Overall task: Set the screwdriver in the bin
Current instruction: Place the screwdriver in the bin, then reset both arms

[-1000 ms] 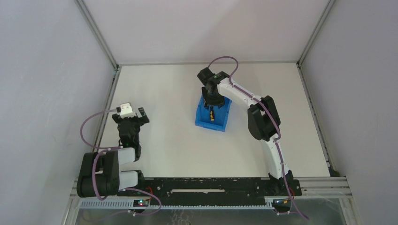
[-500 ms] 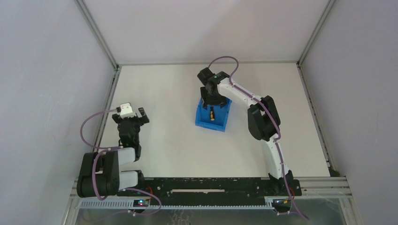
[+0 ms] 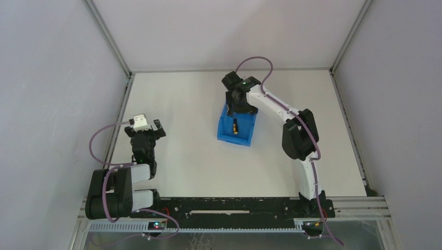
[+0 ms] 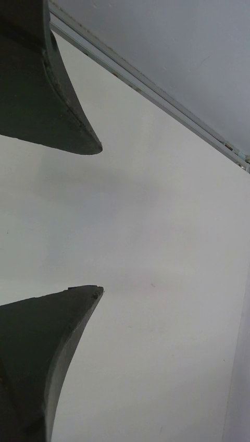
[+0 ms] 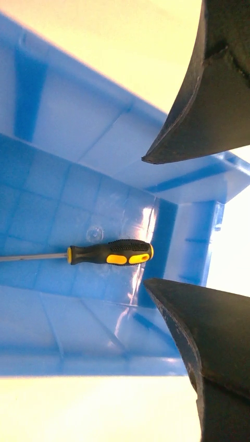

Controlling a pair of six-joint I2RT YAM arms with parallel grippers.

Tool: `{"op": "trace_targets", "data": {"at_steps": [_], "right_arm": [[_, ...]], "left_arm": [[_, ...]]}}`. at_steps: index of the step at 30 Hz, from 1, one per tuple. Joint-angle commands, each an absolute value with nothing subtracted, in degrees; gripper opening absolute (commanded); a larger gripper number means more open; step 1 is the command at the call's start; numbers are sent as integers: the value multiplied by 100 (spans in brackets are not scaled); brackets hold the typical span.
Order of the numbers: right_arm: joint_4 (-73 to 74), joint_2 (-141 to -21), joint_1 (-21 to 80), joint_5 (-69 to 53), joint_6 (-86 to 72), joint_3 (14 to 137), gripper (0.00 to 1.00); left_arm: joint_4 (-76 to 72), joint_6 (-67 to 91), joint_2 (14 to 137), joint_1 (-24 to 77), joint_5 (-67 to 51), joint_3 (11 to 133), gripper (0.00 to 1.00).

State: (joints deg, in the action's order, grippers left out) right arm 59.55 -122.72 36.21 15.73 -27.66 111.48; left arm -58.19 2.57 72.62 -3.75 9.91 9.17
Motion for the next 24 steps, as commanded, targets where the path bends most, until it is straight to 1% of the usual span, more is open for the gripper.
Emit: {"op": "trace_targets", "data": {"at_steps": [1,5,8,14,18,24], "right_arm": [[5904,-11562,3724,1942,-2979,11220,90],[5931,-11342,3735,2102,-3098,11304,99],[6009,-11158,3735,2338,-3358,11335,100],[6693,-10764,3674,3025,-4578,11321,100],[6693,-10426,3572,3131,-4722,11065,100],[6489,-10086,3145,2976,-4418,10612,100]], "left_arm": [[-6029,158,7207,-343,1052,1099,100],[-6029,163,7207,-343,1048,1103,100],[-6029,158,7207,-343,1051,1103,100],[-6027,159,7207,-343,1053,1102,100],[-6029,158,7207,-345,1054,1104,100],[-6029,158,7207,-343,1047,1100,100]]}}
